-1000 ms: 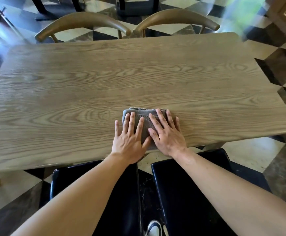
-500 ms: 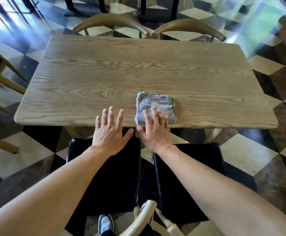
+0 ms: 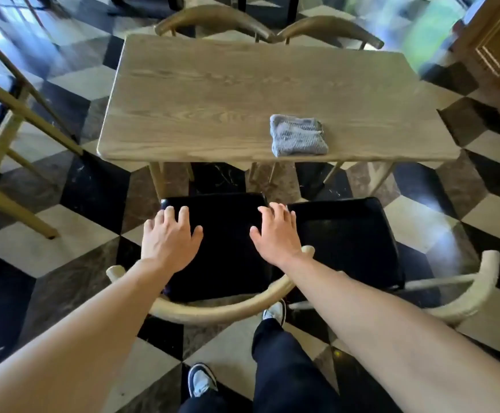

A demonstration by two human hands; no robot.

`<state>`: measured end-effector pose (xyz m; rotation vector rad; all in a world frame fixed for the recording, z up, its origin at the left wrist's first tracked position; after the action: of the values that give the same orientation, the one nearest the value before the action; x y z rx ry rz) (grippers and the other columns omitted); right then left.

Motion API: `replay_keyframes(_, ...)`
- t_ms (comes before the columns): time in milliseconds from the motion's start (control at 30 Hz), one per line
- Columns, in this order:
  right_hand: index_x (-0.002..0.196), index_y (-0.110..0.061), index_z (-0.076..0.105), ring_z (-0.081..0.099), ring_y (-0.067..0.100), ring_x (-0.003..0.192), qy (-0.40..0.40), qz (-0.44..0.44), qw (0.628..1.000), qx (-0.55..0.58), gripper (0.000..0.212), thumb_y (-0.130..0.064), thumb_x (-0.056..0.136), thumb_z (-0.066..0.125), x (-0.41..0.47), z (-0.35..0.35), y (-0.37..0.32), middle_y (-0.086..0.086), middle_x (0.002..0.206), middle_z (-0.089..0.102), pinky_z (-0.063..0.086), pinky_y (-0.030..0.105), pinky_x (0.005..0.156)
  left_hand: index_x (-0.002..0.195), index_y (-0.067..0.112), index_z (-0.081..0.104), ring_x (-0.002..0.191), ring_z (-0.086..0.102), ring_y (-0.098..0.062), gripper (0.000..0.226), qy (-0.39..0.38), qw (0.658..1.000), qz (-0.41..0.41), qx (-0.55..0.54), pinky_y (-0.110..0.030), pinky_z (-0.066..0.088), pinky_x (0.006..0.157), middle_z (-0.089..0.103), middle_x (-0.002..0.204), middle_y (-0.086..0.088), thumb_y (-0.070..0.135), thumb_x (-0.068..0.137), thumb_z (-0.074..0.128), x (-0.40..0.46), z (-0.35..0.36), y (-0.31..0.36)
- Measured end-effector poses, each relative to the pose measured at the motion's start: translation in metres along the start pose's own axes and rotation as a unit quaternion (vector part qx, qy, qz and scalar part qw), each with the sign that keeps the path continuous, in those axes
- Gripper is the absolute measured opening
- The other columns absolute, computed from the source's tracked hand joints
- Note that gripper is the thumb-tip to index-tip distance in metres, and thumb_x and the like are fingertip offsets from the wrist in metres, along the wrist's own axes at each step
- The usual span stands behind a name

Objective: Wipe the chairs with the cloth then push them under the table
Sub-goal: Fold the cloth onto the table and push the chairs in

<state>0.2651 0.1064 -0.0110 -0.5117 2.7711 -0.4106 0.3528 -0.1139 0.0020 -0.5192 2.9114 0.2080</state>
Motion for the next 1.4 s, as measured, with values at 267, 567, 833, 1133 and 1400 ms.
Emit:
replay_keyframes(267, 0.115, -0.018, 0.064, 0.05, 0.027, 0.119, -0.008, 0.139, 0.989, -0.049, 0.029, -0.033, 0.09, 0.066, -0.104, 0.073, 0.002, 0.007, 0.126, 0.053, 0.043, 0.042, 0.105, 0.118, 0.011, 0.055, 0.119, 0.046, -0.036, 0.037, -0.108, 0.989, -0.097, -0.015, -0.049, 0.042, 0.094, 0.05, 0.127, -0.016, 0.037, 0.094, 0.042, -0.098, 0.048, -0.093)
replay_keyframes(567, 0.148, -0.012, 0.035, 0.06, 0.038, 0.117, 0.106, 0.524, 0.78, 0.324, 0.08, -0.036, 0.085, 0.079, -0.103, 0.076, 0.038, 0.017, 0.137, 0.049, 0.056, 0.046, 0.088, 0.132, 0.0, 0.04, 0.102, 0.058, -0.04, 0.056, -0.066, 0.897, -0.356, -0.253, -0.042, 0.044, 0.075, 0.051, 0.124, -0.02, 0.038, 0.094, 0.052, -0.102, 0.079, -0.107)
replay_keyframes(833, 0.142, -0.02, 0.046, 0.056, 0.033, 0.111, 0.02, 0.564, 0.636, 0.527, 0.079, -0.043, 0.075, 0.082, -0.09, 0.094, 0.056, 0.011, 0.117, 0.057, 0.049, 0.051, 0.102, 0.135, 0.006, 0.034, 0.081, 0.066, -0.031, 0.068, -0.099, 0.773, -0.494, -0.384, -0.044, 0.06, 0.077, 0.055, 0.101, -0.012, 0.04, 0.086, 0.069, -0.084, 0.107, -0.104)
replay_keyframes(1133, 0.131, -0.022, 0.059, 0.059, 0.031, 0.1, 0.025, 0.56, 0.597, 0.573, 0.06, -0.01, 0.074, 0.076, -0.084, 0.092, 0.05, 0.01, 0.109, 0.061, 0.051, 0.049, 0.097, 0.112, 0.014, 0.043, 0.088, 0.059, -0.03, 0.053, -0.052, 0.593, -0.607, -0.527, -0.041, 0.053, 0.072, 0.053, 0.091, -0.009, 0.0, 0.07, 0.073, -0.072, 0.118, -0.107)
replay_keyframes(1400, 0.09, -0.03, 0.066, 0.058, 0.028, 0.087, 0.056, 0.548, 0.589, 0.591, 0.032, -0.005, 0.071, 0.073, -0.069, 0.095, 0.048, 0.008, 0.1, 0.063, 0.044, 0.04, 0.065, 0.109, 0.013, 0.046, 0.095, 0.061, -0.031, 0.051, -0.015, 0.611, -0.593, -0.524, -0.046, 0.056, 0.084, 0.057, 0.098, -0.011, 0.0, 0.068, 0.074, -0.053, 0.119, -0.116)
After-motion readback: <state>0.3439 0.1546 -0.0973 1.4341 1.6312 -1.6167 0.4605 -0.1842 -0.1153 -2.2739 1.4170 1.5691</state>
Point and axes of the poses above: each hand's wrist, its own x-axis towards the middle knuckle, its own z-axis out of the palm, y = z × x, the point moved 2 cm from there along x, towards the middle knuckle
